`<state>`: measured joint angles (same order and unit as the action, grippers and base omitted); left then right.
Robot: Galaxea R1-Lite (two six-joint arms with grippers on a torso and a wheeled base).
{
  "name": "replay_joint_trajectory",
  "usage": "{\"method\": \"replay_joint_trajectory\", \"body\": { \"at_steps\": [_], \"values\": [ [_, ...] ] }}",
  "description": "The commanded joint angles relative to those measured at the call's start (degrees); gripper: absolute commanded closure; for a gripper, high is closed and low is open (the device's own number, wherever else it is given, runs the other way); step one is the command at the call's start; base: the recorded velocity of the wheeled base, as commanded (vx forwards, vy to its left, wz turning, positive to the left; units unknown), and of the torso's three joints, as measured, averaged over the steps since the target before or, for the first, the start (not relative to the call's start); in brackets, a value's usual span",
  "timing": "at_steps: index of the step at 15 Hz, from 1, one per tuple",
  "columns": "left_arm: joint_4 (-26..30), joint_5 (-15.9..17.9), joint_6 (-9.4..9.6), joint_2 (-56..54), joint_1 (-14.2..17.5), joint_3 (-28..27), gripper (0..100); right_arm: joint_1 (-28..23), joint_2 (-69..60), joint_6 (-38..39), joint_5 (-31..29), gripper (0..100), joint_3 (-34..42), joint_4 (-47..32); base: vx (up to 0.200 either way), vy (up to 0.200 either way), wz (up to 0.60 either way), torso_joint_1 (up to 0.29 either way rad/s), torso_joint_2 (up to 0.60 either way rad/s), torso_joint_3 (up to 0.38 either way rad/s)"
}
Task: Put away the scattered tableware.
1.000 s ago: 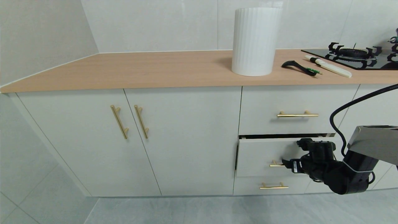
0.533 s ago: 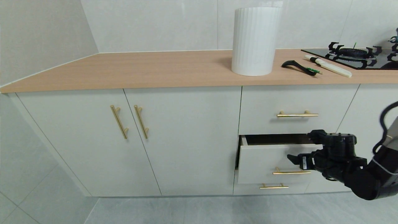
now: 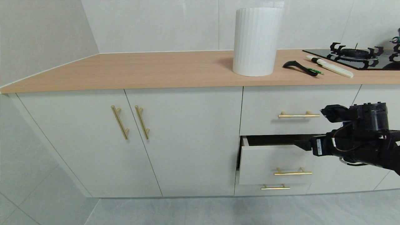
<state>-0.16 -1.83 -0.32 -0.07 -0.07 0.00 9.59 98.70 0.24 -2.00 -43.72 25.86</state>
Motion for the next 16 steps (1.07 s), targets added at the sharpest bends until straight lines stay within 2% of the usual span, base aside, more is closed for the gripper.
{"method": "replay_joint_trajectory", "body": {
  "at_steps": [1,6,16],
  "values": [
    [-0.02,-0.02,-0.03,0.07,-0.01,0.00,0,-0.37,6.60,0.02,-0.02,0,-7.26,-2.04,0.000,0.000,0.00,0.000,0.00,0.000],
    [-0.02,-0.02,-0.03,0.07,-0.01,0.00,0,-0.54,15.21,5.03,-1.43,0,-12.89,-2.04,0.000,0.000,0.00,0.000,0.00,0.000],
    [-0.02,-0.02,-0.03,0.07,-0.01,0.00,0,-0.28,21.01,5.03,-3.71,0,-16.67,-2.13,0.000,0.000,0.00,0.000,0.00,0.000]
  ]
}}
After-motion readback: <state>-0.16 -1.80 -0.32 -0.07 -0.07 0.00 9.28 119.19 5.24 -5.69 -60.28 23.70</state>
